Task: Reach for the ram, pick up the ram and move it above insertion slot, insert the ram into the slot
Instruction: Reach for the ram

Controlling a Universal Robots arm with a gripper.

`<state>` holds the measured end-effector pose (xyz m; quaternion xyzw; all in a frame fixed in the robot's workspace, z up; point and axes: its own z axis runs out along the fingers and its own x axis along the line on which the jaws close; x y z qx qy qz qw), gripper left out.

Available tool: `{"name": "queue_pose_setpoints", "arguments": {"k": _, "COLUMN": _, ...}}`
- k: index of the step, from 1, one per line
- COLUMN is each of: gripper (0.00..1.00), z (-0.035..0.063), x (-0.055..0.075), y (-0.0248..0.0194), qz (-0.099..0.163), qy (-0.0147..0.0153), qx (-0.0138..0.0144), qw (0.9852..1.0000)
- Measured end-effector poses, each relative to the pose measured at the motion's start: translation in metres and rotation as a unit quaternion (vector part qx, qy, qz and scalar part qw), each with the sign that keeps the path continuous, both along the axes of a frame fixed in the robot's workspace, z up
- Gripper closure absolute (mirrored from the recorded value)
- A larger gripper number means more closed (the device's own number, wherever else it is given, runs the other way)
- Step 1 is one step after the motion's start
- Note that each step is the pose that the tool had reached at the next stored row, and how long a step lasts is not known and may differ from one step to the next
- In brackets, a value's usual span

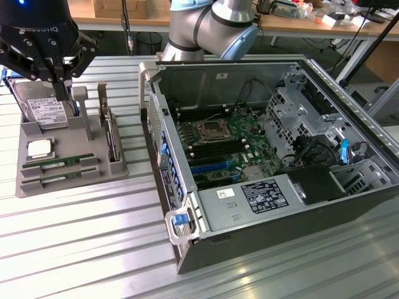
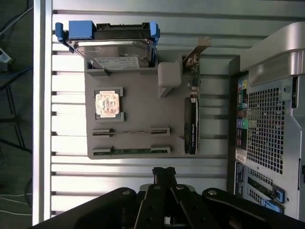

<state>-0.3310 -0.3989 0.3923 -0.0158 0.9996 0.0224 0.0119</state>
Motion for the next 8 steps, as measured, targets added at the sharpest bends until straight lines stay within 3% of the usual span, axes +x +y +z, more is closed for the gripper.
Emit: {"name": "queue_pose_setpoints", "arguments": {"k": 8, "gripper": 0.89, "z": 0.0, "x": 0.0, "y": 0.0, "qz": 0.042, "qy": 0.0, "qx": 0.0, "qw": 0.9991}}
